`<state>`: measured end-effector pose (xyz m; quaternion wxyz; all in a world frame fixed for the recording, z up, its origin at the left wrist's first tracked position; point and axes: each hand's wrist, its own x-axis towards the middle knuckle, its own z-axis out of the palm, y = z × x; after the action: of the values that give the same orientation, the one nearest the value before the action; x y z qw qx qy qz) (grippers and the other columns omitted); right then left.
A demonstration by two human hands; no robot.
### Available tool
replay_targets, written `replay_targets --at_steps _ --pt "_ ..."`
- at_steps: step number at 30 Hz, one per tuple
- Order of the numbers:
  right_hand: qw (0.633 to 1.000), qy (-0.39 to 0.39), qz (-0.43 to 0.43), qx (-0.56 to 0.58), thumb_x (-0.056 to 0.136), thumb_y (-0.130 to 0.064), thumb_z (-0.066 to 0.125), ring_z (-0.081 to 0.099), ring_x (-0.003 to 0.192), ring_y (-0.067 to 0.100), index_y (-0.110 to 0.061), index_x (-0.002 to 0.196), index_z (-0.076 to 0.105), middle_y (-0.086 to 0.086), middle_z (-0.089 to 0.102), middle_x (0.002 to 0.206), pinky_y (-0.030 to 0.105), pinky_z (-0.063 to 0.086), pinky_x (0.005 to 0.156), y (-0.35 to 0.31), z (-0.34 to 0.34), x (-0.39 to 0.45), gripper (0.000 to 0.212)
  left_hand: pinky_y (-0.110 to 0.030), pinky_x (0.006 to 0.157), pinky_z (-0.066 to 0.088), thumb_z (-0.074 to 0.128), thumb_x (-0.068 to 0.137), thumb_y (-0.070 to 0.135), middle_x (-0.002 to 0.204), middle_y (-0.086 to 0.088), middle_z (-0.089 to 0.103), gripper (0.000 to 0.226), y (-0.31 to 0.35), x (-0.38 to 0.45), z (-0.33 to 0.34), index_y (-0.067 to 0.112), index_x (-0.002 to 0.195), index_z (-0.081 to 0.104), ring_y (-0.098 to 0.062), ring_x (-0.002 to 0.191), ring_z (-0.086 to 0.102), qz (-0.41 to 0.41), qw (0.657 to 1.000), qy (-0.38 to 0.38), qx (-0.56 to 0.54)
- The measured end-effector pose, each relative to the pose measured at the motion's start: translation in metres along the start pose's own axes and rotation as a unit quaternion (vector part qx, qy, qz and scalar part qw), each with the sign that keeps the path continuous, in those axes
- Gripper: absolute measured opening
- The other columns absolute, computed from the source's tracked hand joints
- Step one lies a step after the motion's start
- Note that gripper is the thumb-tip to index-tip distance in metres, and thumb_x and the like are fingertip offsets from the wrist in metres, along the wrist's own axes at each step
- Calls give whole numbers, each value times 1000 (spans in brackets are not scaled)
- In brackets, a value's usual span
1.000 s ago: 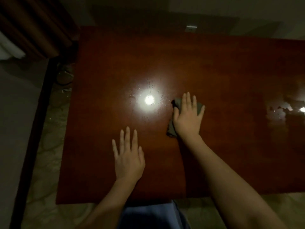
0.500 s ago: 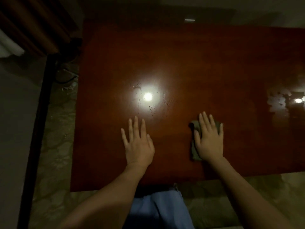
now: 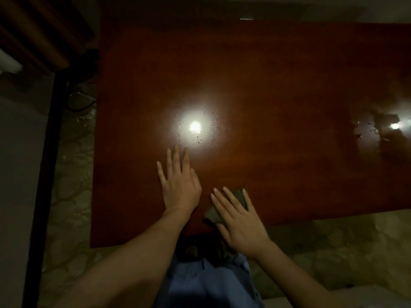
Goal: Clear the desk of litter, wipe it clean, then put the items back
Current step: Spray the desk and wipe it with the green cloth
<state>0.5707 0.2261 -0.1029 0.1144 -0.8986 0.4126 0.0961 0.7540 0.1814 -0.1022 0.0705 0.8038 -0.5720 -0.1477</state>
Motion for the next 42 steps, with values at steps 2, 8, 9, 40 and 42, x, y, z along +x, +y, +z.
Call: replay_targets --at_steps 2,8,9,40,42 --pt "1000 -16 22 -13 99 -47 16 9 147 17 -16 153 12 -2 6 161 50 8 114 32 3 -28 62 -47 117 0 16 89 32 157 -7 19 62 0 0 1 16 148 29 -23 147 9 2 1000 7 -4" --pt "946 39 316 63 96 -48 13 3 147 15 -15 152 10 0 9 159 50 2 118 124 -24 -6 65 -48 118 1 20 91 30 157 -8 20 59 2 -1 1 15 148 29 -24 146 10 0 1000 16 1" --pt "933 51 352 64 98 -46 15 1 147 16 -15 152 8 0 6 160 51 1 118 129 -30 15 63 -47 118 0 22 92 30 157 -8 19 58 2 -1 1 15 148 28 -24 147 10 -2 1000 16 3" --pt "998 31 41 33 96 -46 23 15 146 20 -14 151 21 2 15 158 57 6 115 148 -76 174 63 -54 110 21 31 88 23 133 -15 51 46 99 95 -19 7 123 56 -33 130 42 -20 991 110 -69" --pt "999 13 -28 26 93 -45 28 27 143 20 -12 147 33 3 29 154 57 13 114 160 -68 142 63 -55 110 21 32 88 23 132 -16 51 46 108 118 -22 6 123 56 -34 130 42 -15 991 117 -70"
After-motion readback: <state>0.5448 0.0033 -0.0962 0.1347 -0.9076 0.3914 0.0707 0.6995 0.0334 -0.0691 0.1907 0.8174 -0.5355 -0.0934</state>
